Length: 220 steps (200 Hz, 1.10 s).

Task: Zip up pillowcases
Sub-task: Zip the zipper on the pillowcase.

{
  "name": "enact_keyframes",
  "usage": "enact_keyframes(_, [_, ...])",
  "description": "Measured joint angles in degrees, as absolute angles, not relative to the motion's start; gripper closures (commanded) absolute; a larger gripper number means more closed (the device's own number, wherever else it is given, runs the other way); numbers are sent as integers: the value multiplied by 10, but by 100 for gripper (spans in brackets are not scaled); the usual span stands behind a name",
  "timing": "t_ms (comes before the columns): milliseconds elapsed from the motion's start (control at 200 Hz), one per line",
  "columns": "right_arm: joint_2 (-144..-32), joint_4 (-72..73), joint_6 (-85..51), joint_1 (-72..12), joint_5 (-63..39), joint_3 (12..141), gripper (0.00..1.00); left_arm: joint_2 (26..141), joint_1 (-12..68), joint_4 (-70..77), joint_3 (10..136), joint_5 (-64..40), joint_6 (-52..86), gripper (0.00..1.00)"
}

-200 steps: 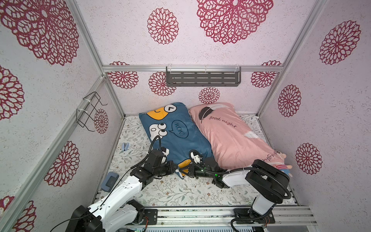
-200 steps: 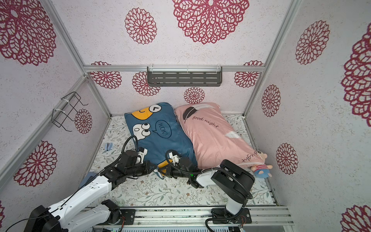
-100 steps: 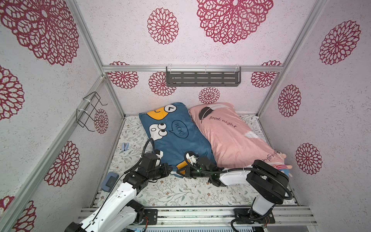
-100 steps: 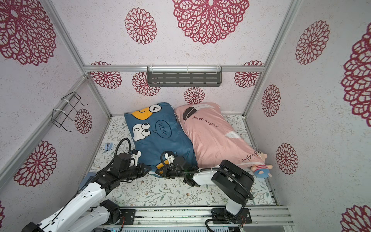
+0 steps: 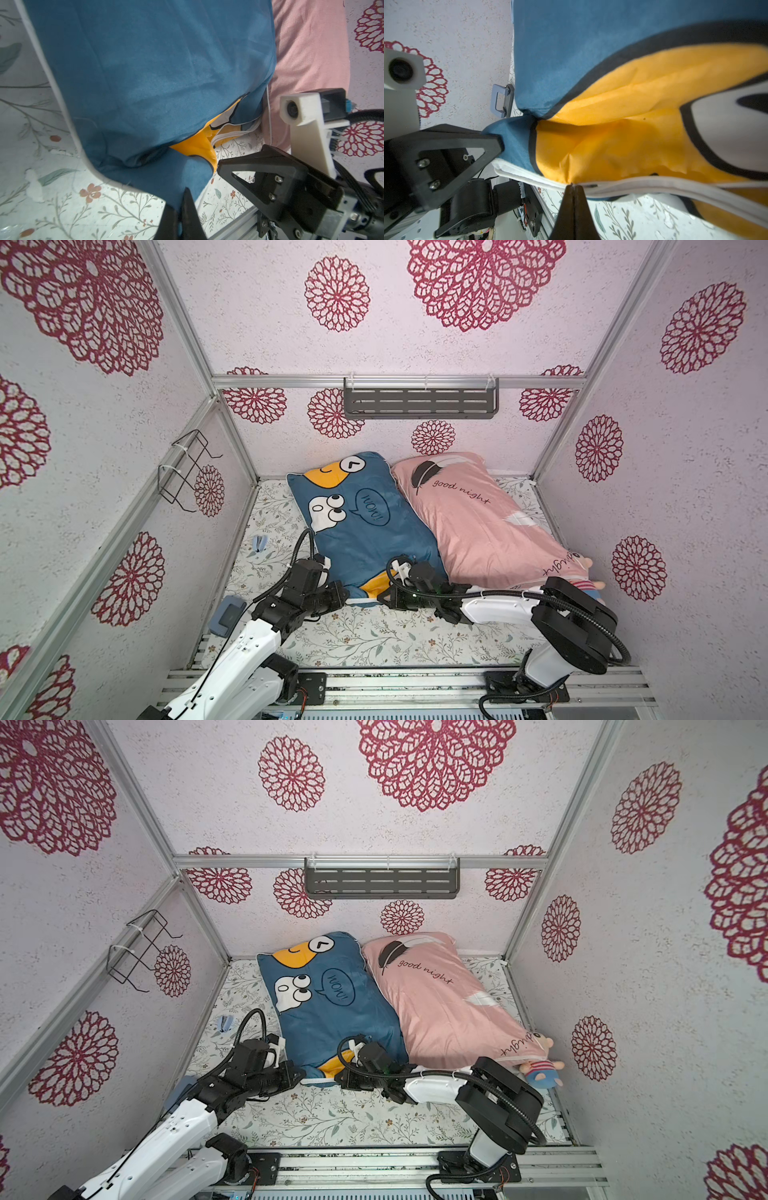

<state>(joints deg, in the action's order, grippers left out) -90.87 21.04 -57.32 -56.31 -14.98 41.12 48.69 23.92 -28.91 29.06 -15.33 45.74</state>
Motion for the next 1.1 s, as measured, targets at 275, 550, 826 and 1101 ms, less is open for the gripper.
enact_keyframes(275, [-906, 121, -543, -563, -112, 429, 100, 469, 238, -315, 287, -102, 472, 100])
enact_keyframes(550, [-905, 55, -522, -568, -75, 456, 100, 455, 233, -341, 272, -44, 496, 100])
enact_keyframes(826, [-895, 4, -520, -570, -31, 460, 100, 433, 201, -356, 257, -6, 514, 100])
enact_keyframes(1101, [-891, -38, -520, -572, 14, 462, 100, 421, 159, -367, 249, 11, 523, 100])
